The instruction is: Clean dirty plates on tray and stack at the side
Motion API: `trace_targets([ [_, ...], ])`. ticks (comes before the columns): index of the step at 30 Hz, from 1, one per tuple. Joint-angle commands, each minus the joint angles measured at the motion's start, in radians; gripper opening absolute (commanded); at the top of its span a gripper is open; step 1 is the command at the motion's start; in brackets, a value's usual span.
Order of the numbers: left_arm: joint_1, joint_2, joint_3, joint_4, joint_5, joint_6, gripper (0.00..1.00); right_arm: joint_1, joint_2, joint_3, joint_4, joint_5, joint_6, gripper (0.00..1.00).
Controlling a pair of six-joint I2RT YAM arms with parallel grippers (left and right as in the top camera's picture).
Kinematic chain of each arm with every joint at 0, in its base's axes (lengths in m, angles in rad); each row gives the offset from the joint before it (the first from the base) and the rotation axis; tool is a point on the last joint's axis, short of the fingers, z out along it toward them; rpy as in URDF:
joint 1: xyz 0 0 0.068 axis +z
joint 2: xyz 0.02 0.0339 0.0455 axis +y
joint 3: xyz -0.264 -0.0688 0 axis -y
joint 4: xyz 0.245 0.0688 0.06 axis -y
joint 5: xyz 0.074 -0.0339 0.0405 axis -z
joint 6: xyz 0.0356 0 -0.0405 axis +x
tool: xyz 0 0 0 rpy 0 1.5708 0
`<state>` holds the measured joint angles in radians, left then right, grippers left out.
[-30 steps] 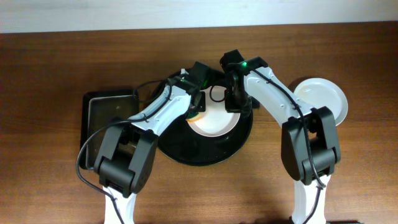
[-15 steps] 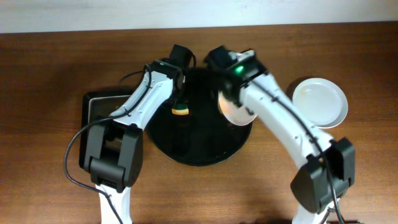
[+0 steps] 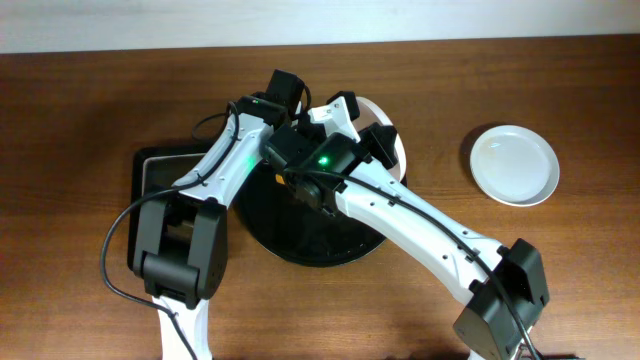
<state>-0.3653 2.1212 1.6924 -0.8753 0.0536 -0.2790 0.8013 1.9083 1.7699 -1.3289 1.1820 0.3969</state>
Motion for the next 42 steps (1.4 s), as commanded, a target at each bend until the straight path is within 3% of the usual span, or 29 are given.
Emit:
trace_targets([
  [1,0.004,0.004,0.011,-0.001,0.014,0.016,0.01,0.005,-0.027,0.023,-0.003,0.045,0.032,0.04],
  [5,0.004,0.004,0.011,-0.001,0.014,0.029,0.01,-0.091,-0.029,0.036,0.005,-0.075,0.031,0.04],
  [9,0.004,0.004,0.011,-0.001,0.014,0.050,0.01,-0.356,-0.078,0.125,0.005,-0.565,-0.052,0.04],
  [10,0.004,0.004,0.011,-0.001,0.015,0.050,0.01,-0.486,-0.090,0.164,0.004,-0.740,-0.080,0.05],
  [14,0.004,0.004,0.011,-0.001,0.027,0.050,0.01,-0.830,-0.084,0.182,0.005,-1.102,-0.109,0.04],
  [15,0.004,0.004,0.011,0.000,0.037,0.050,0.01,-0.989,-0.067,0.165,0.005,-1.186,-0.109,0.05],
  [18,0.001,0.000,0.012,-0.009,0.038,0.050,0.01,-1.202,-0.026,0.116,0.012,-1.257,-0.117,0.05],
  [22,-0.001,-0.040,0.014,-0.014,0.093,0.080,0.01,-1.366,0.023,-0.023,0.111,-1.285,-0.116,0.05],
  [26,-0.001,-0.129,0.014,-0.047,0.089,0.087,0.01,-1.384,0.027,-0.191,0.262,-1.344,-0.116,0.05],
  [27,-0.001,-0.146,0.014,-0.056,0.089,0.087,0.01,-1.381,0.027,-0.218,0.293,-1.352,-0.117,0.09],
  [28,-0.001,-0.169,0.014,-0.067,0.089,0.087,0.01,-1.377,0.027,-0.235,0.311,-1.352,-0.117,0.16],
  [29,0.002,-0.185,0.014,-0.074,0.089,0.087,0.01,-1.373,0.027,-0.240,0.318,-1.356,-0.117,0.37],
  [30,0.010,-0.213,0.014,-0.089,0.089,0.087,0.01,-1.369,0.023,-0.236,0.321,-1.356,-0.121,0.49],
  [31,0.019,-0.244,0.014,-0.116,0.088,0.087,0.01,-1.369,0.013,-0.227,0.308,-1.356,-0.120,0.54],
  [34,0.061,-0.311,0.014,-0.216,0.064,0.087,0.01,-1.361,-0.085,-0.212,0.294,-1.453,-0.140,0.56],
  [38,0.218,-0.354,0.010,-0.455,-0.051,0.087,0.01,-1.236,-0.316,-0.213,0.267,-1.574,-0.184,0.64],
  [42,0.345,-0.354,-0.104,-0.427,-0.212,0.087,0.01,-1.043,-0.412,-0.213,0.243,-1.571,-0.184,0.66],
])
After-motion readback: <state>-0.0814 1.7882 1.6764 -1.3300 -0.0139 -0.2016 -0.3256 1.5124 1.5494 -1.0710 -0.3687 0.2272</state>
